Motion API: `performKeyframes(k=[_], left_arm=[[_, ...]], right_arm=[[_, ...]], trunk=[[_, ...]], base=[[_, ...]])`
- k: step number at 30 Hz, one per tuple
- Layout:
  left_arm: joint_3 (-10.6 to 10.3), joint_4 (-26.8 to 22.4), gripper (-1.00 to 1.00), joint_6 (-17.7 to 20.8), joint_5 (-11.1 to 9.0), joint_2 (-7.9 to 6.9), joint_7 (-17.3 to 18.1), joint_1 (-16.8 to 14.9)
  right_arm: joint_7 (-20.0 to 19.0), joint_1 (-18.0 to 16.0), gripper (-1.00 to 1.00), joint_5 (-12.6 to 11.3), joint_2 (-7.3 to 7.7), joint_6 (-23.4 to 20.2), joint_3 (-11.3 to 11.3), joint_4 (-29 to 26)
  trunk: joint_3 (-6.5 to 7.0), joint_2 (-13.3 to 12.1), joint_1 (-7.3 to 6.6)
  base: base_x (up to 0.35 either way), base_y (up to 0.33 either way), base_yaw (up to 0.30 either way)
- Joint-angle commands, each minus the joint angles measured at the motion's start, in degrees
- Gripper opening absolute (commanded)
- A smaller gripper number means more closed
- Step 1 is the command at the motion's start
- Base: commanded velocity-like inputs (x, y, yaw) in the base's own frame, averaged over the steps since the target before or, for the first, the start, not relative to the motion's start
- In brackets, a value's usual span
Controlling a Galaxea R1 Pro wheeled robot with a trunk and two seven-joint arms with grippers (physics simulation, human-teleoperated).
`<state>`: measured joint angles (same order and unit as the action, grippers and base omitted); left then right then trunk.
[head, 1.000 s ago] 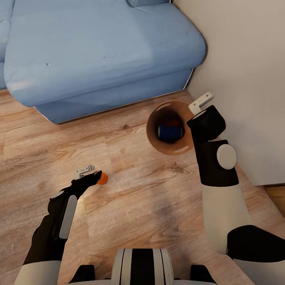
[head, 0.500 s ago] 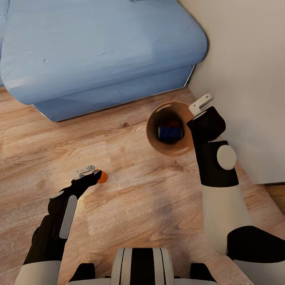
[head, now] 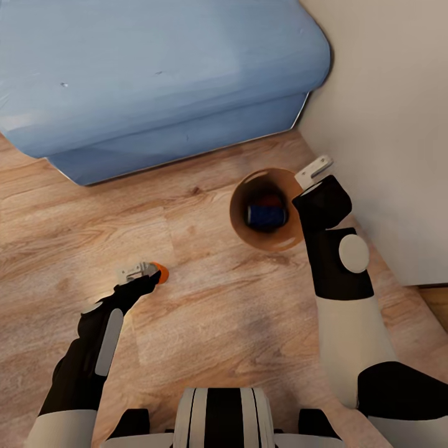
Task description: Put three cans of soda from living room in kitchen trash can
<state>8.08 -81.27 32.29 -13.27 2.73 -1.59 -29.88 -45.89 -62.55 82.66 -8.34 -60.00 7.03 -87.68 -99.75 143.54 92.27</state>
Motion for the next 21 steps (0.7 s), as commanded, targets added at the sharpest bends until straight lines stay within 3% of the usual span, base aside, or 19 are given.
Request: performKeyframes(k=[1,21], left_arm=[[0.0,0.1,1.00,-0.1,0.0,0.03,0.0,0.0],[-0.3,0.3,1.00,-0.6,0.2,0.08,-0.1,-0.1]], right_arm=[[0.1,0.1,-1.00,0.7,0.01,0.0,0.0,0.0],[0.1,0.3,-1.00,0.7,0.01,0.0,0.2,-1.0]], trunk=[[-0.03,0.0,-0.01],[-0.13,0.0,-0.01]], base=[[0.000,0.000,0.000],[0.000,0.000,0.000]])
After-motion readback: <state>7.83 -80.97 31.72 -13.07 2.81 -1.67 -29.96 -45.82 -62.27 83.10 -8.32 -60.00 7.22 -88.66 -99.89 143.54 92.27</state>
